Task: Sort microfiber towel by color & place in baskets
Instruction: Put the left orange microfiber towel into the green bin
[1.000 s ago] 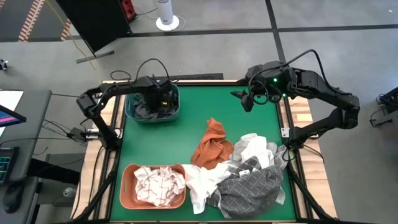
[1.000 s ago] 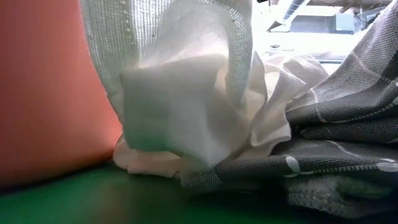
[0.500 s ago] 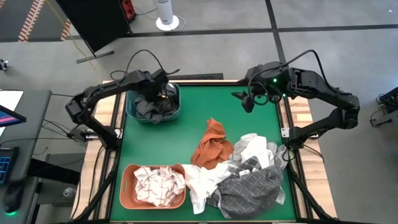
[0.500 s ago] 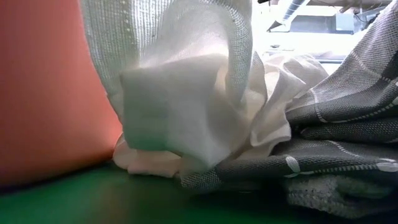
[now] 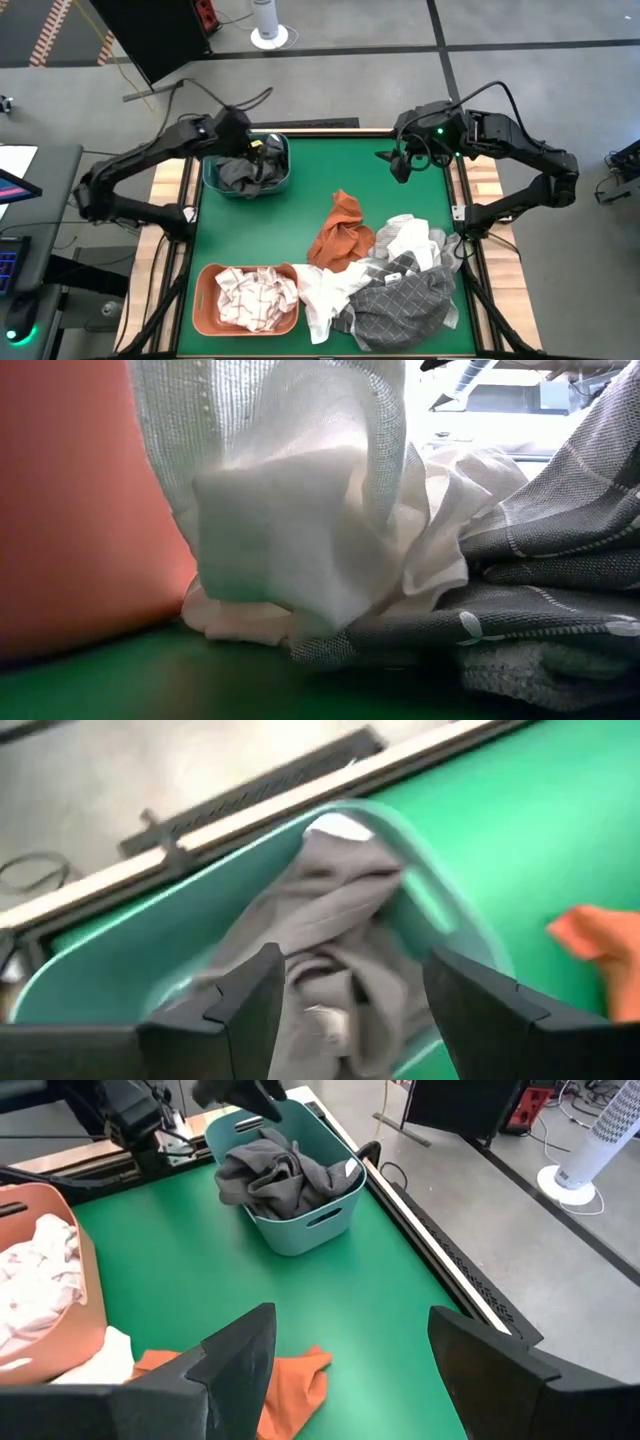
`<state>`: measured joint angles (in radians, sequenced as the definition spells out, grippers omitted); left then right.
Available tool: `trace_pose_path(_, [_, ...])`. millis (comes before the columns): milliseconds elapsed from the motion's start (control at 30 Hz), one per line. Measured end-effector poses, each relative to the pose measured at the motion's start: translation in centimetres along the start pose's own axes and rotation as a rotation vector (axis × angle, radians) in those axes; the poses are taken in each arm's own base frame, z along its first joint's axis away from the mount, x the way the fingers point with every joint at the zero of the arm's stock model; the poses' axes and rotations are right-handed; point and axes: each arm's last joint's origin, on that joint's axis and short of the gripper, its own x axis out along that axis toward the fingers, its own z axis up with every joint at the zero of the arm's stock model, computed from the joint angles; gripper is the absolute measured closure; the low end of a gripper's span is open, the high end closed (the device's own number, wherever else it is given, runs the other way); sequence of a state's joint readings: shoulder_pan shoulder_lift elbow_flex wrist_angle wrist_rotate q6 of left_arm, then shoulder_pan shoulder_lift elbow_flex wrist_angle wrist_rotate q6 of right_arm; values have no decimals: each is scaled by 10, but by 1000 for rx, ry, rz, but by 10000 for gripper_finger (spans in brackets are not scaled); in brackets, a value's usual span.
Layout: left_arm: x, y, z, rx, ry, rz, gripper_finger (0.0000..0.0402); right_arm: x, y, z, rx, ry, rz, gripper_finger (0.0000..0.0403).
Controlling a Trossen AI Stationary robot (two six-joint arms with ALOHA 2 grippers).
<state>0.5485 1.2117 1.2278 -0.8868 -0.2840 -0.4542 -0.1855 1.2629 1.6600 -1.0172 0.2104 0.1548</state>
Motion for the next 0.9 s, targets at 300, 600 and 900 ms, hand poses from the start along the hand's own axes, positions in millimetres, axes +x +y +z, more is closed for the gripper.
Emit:
trace_pose_path(300, [-33, -30, -1, 3, -164, -254, 174, 8, 15, -7, -108, 5, 80, 112])
trace_pose_path(600, [-62, -84, -6, 159, -420, -487, 174, 88, 66, -70, -134, 196, 233, 112])
trace_pose_path(900, [-70, -77, -19, 258, -270, -628, 174, 174, 120, -105, -25, 334, 222, 112])
